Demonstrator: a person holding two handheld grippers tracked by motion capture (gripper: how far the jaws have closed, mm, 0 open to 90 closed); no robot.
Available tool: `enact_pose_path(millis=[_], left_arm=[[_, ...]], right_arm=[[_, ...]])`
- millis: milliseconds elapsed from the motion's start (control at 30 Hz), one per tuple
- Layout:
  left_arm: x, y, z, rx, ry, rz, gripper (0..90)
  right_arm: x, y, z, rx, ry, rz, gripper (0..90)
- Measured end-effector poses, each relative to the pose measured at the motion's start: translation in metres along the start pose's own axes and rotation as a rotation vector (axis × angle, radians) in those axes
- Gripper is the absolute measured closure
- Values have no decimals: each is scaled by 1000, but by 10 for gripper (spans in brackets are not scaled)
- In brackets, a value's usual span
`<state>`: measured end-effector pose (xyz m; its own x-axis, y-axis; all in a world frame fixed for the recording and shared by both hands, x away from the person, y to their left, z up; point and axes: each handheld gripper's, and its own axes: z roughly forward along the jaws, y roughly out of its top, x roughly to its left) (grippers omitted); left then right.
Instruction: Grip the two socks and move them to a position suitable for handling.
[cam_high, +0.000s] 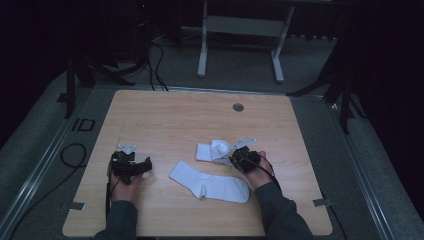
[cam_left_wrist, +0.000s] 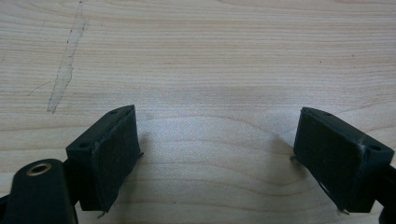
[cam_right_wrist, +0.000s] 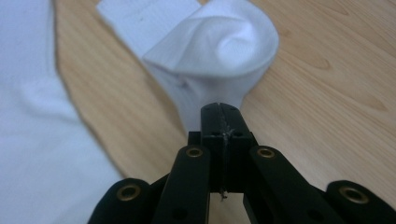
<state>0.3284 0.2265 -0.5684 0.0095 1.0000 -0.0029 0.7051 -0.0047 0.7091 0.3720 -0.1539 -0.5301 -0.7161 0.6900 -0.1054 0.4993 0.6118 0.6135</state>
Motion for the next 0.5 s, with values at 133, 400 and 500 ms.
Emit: enact_pose_path(millis=[133,400,500], left_arm=[[0,0,0,-1,0,0,140],[0,0,0,-1,0,0,141],[0,0,0,-1,0,0,141]], right_arm=[[1,2,16,20,12,-7,895],[11,-2,17,19,46,-52,896],[16,-4,15,11,75,-64,894]])
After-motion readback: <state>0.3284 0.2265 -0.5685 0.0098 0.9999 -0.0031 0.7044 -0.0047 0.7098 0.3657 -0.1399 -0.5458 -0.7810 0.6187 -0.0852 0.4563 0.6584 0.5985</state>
